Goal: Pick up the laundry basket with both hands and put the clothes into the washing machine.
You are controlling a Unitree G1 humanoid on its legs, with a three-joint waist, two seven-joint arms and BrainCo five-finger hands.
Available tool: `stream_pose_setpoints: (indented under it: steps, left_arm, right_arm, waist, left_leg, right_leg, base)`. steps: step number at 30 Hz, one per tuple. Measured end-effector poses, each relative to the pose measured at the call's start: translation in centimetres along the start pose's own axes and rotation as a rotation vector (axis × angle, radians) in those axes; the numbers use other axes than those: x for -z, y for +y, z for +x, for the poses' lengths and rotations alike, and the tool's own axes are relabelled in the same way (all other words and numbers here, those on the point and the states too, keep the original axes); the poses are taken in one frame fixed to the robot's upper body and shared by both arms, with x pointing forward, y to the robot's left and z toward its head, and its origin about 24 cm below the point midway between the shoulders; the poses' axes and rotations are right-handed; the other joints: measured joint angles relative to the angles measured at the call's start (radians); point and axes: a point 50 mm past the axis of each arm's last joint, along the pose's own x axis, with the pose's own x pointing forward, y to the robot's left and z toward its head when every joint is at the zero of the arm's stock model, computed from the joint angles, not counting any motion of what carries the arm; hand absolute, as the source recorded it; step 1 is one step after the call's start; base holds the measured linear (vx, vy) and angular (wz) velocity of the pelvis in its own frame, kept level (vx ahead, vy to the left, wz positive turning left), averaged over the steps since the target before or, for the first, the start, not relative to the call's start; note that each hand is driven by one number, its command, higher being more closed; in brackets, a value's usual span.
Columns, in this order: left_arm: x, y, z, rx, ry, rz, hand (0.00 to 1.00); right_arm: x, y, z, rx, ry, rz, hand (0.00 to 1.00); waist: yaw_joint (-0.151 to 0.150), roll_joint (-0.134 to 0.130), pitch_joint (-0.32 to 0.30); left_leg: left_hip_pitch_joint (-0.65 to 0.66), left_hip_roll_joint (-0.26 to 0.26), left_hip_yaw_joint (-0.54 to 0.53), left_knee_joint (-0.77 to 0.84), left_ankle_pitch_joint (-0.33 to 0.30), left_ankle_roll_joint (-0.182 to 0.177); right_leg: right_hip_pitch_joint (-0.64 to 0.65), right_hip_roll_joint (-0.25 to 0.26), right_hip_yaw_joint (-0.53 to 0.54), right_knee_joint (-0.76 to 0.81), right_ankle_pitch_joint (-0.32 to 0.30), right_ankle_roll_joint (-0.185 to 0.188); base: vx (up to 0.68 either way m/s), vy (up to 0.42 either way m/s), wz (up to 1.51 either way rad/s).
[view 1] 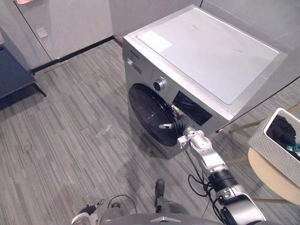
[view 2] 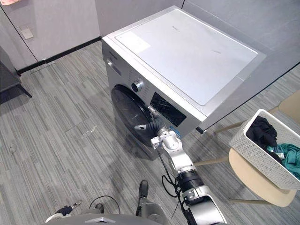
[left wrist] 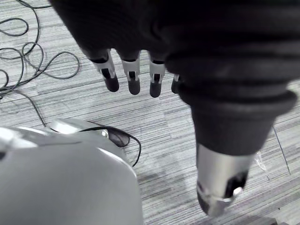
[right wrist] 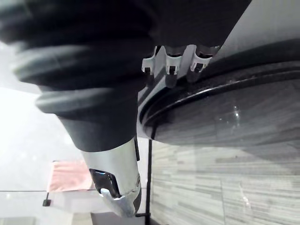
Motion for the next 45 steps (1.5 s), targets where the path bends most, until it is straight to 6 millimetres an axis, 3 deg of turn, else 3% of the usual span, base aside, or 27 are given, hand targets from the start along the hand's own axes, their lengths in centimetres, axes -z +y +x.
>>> stream_pose_setpoints:
  steps: [4, 8, 10, 12, 16, 18, 21, 25, 27, 29, 33, 37, 42, 45]
  left_arm:
    - [0.0, 0.0, 0.0, -0.002, -0.001, 0.002, 0.0]
    - [-0.2, -0.1, 0.0, 0.001, -0.01, 0.001, 0.0]
    - [-0.3, -0.2, 0.0, 0.0, -0.014, 0.001, 0.0]
    - [-1.0, -1.0, -0.1, 0.009, -0.044, -0.007, 0.0]
    - [-1.5, -2.1, -0.2, 0.041, -0.07, -0.006, 0.0]
    - [-1.6, -2.5, -0.2, 0.051, -0.078, 0.001, 0.0]
    - [-1.6, -2.4, -0.2, 0.052, -0.08, -0.01, 0.0]
    - [-1.3, -2.1, -0.2, 0.037, -0.063, -0.045, 0.0]
    - [-0.8, -1.6, -0.1, 0.016, -0.036, -0.086, 0.0]
    - [-0.1, -0.7, 0.0, -0.02, 0.004, -0.142, 0.0]
    - [0.8, 0.8, 0.0, -0.066, 0.04, -0.198, 0.0]
    - [1.1, 1.2, -0.1, -0.08, 0.052, -0.225, 0.0]
    - [0.8, 1.0, 0.0, -0.073, 0.048, -0.204, 0.0]
    - [0.2, 1.1, 0.0, -0.068, 0.029, -0.123, 0.0]
  right_arm:
    - [1.7, -0.4, -0.9, 0.024, 0.059, -0.001, 0.0]
    - [3.5, -3.6, -0.7, 0.151, 0.166, -0.028, 0.0]
    - [3.2, -4.7, 0.1, 0.198, 0.176, -0.033, 0.0]
    - [2.3, -5.5, 1.6, 0.217, 0.19, -0.072, 0.0]
    - [0.8, -7.1, 3.7, 0.3, 0.22, -0.064, 0.0]
    - [0.8, -6.9, 4.2, 0.328, 0.242, -0.03, 0.0]
    - [1.6, -4.2, 4.6, 0.263, 0.263, -0.013, 0.0]
    - [2.8, 3.7, 4.4, -0.064, 0.283, -0.187, 0.0]
    - [2.8, 6.0, 3.7, -0.198, 0.253, -0.235, 0.0]
    - [3.3, 9.5, 1.8, -0.411, 0.227, -0.278, 0.0]
    - [4.2, 13.1, -1.5, -0.602, 0.201, -0.182, 0.0]
    - [5.0, 12.4, -2.9, -0.581, 0.213, -0.104, 0.0]
    - [8.3, 8.3, -5.1, -0.438, 0.337, -0.046, 0.0]
    - [10.7, 5.2, -7.4, -0.329, 0.438, -0.035, 0.0]
  waist:
    - [-0.001, 0.0, 0.023]
    - [0.005, 0.009, 0.071]
    - [0.005, 0.012, 0.094]
    - [0.01, 0.035, 0.168]
    - [0.023, 0.068, 0.245]
    - [0.035, 0.08, 0.263]
    - [0.051, 0.08, 0.263]
    - [0.053, 0.074, 0.256]
    - [0.051, 0.057, 0.244]
    - [0.05, 0.027, 0.211]
    - [0.051, -0.032, 0.117]
    - [0.048, -0.056, 0.084]
    - [0.034, -0.057, 0.057]
    - [0.008, -0.055, 0.053]
  left_leg:
    - [0.0, -0.001, -0.001, 0.0, 0.0, 0.0]
    - [-0.01, -0.002, -0.002, 0.002, 0.0, 0.001]
    - [-0.033, -0.007, -0.001, 0.011, 0.001, 0.002]
    - [-0.046, -0.016, -0.004, 0.041, 0.001, 0.002]
    - [-0.094, -0.036, -0.013, 0.075, 0.001, 0.003]
    - [-0.109, -0.038, -0.03, 0.086, 0.001, 0.005]
    - [-0.111, -0.034, -0.035, 0.084, 0.001, 0.007]
    - [-0.102, -0.033, -0.033, 0.083, 0.001, 0.008]
    - [-0.098, -0.033, -0.031, 0.083, 0.0, 0.01]
    - [-0.068, -0.027, -0.031, 0.068, -0.001, 0.011]
    - [-0.057, -0.026, -0.033, 0.068, -0.004, 0.016]
    - [-0.036, -0.033, -0.034, 0.068, -0.006, 0.021]
    - [-0.036, -0.036, -0.033, 0.068, -0.007, 0.022]
    - [-0.037, -0.033, -0.023, 0.067, -0.007, 0.022]
  right_leg:
    - [0.001, 0.0, 0.003, 0.0, -0.001, 0.002]
    - [-0.011, -0.002, 0.006, 0.005, 0.005, 0.006]
    - [-0.033, -0.006, 0.012, 0.005, 0.015, 0.007]
    - [-0.034, -0.016, 0.014, 0.006, 0.026, 0.008]
    - [-0.063, -0.039, 0.02, 0.006, 0.048, 0.015]
    - [-0.064, -0.043, 0.014, 0.006, 0.049, 0.016]
    - [-0.061, -0.04, 0.011, 0.006, 0.049, 0.017]
    - [-0.054, -0.038, 0.015, 0.006, 0.048, 0.018]
    - [-0.052, -0.037, 0.018, 0.005, 0.048, 0.018]
    - [-0.026, -0.031, 0.021, 0.005, 0.043, 0.023]
    - [-0.014, -0.03, 0.025, 0.005, 0.037, 0.03]
    - [0.012, -0.04, 0.027, 0.0, 0.033, 0.036]
    - [0.011, -0.042, 0.033, -0.001, 0.022, 0.039]
    - [0.003, -0.036, 0.049, -0.001, 0.022, 0.039]
  base:
    - [0.0, 0.0, 0.0]
    - [0.0, 0.01, -0.03]
    - [-0.02, 0.024, -0.08]
    - [-0.03, 0.04, 0.02]
    - [-0.06, 0.046, 0.06]
    - [-0.08, 0.03, 0.19]
    - [-0.04, 0.006, 0.09]
    - [0.0, 0.006, -0.01]
    - [0.02, 0.02, -0.04]
    - [0.05, 0.026, 0.02]
    - [0.04, 0.038, 0.05]
    - [-0.02, 0.038, 0.06]
    - [-0.02, -0.001, -0.01]
    - [0.0, -0.019, -0.12]
